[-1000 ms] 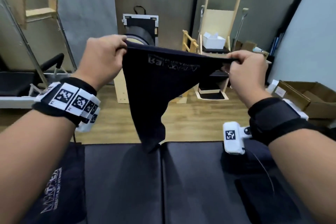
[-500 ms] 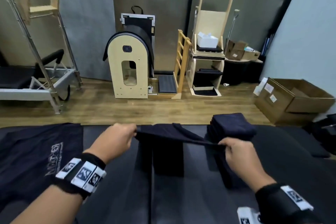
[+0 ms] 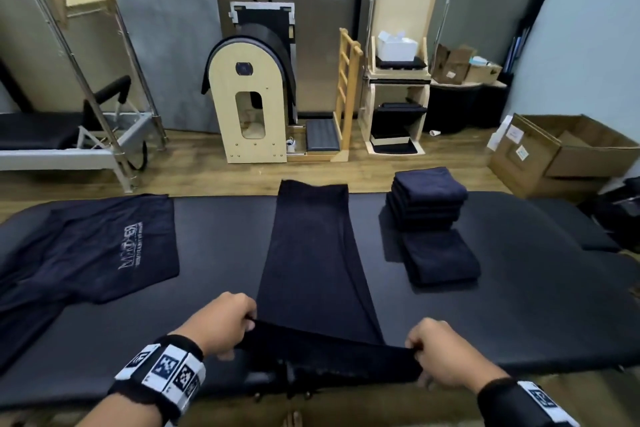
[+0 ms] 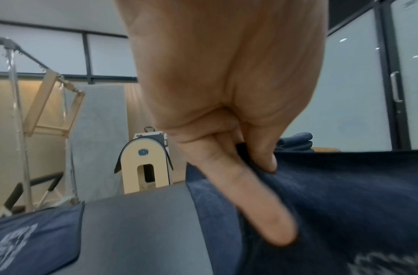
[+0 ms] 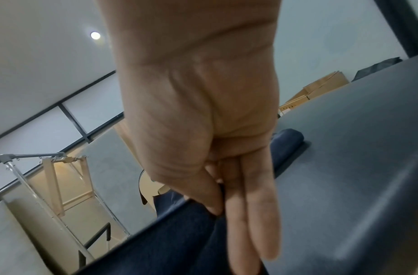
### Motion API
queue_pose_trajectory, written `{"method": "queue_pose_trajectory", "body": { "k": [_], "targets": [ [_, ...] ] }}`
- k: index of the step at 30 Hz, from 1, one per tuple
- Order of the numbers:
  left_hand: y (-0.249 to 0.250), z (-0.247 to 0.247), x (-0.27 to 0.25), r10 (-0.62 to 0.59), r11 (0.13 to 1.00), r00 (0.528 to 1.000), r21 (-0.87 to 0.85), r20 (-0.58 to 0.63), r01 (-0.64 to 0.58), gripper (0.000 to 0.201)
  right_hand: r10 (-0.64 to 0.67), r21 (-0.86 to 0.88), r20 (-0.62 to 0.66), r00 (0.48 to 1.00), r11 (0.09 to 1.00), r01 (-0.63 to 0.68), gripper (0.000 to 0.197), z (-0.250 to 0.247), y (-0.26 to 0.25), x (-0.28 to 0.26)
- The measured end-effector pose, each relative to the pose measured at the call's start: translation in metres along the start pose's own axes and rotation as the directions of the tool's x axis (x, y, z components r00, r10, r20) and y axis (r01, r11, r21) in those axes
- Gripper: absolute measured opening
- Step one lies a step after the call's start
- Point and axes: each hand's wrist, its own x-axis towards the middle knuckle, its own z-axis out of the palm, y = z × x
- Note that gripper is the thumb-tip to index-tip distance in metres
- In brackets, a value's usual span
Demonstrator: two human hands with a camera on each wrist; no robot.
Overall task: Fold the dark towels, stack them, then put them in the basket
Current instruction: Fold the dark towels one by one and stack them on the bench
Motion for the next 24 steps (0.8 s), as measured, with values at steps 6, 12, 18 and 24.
{"method": "queue_pose_trajectory", "body": {
  "k": [6,12,18,24],
  "targets": [
    [0.002,-0.010,0.020,-0.087,0.928,0.993,-0.369,-0.078,0.052,0.010,0.060,0.104,-0.102,0.993,0.993,-0.049,0.017,-0.015,-0.009,0.020],
    [0.006,-0.084,0.095,-0.090,0.939,0.971,-0.344,-0.220,0.009,0.015,0.034,-0.015,-0.191,0.981,0.999,-0.037,0.011,-0.089,-0.065,0.087],
    [0.058,-0.286,0.114,0.138,0.950,0.520,-0.037,-0.843,-0.311,0.015,-0.007,0.204,-0.900,0.435,0.876,0.437,0.013,-0.287,-0.191,0.115],
    [0.084,-0.347,0.059,0.382,0.856,0.091,0.314,-0.920,-0.411,0.047,-0.050,-0.068,-0.998,-0.046,0.699,0.712,0.019,-0.354,-0.226,0.039]
  ]
}}
